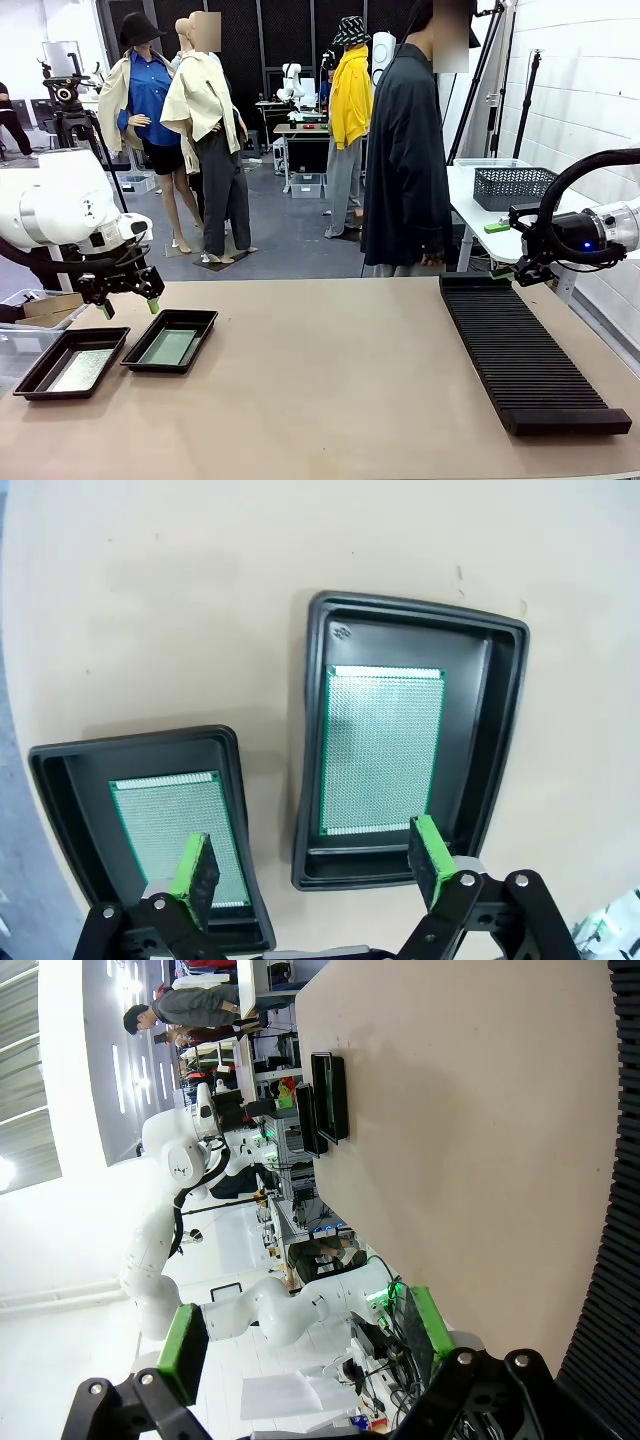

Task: Inspect and transfer BCBs to ESD trays.
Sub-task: Pick up the ESD tray and place it on the left side of the table.

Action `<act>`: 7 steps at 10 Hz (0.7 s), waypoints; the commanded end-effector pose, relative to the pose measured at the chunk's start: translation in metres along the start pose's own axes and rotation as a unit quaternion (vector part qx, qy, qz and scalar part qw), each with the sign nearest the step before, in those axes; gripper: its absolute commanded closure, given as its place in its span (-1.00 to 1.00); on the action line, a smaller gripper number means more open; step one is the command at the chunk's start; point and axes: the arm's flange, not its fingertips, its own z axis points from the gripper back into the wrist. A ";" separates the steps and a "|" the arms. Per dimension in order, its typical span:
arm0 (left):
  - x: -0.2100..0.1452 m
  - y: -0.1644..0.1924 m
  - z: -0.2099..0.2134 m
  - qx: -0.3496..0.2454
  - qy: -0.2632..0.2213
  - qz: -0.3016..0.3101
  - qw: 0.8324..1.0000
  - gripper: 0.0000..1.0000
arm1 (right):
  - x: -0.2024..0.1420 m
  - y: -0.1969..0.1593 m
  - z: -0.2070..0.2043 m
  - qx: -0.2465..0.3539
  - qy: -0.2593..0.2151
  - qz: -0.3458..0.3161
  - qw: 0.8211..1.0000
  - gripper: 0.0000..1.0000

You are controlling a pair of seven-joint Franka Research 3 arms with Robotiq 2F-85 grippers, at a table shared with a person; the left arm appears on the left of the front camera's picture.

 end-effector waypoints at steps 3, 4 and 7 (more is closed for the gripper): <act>-0.001 0.052 0.021 -0.128 0.058 0.041 0.989 -1.00 | -0.002 0.000 -0.002 -0.005 -0.003 -0.003 1.000 -1.00; 0.002 0.066 0.027 -0.158 0.082 0.031 0.984 -1.00 | -0.002 0.000 -0.002 -0.005 -0.003 -0.003 1.000 -1.00; 0.010 0.102 0.049 -0.318 0.140 0.035 0.937 -1.00 | -0.002 0.000 -0.002 -0.005 -0.003 -0.003 1.000 -1.00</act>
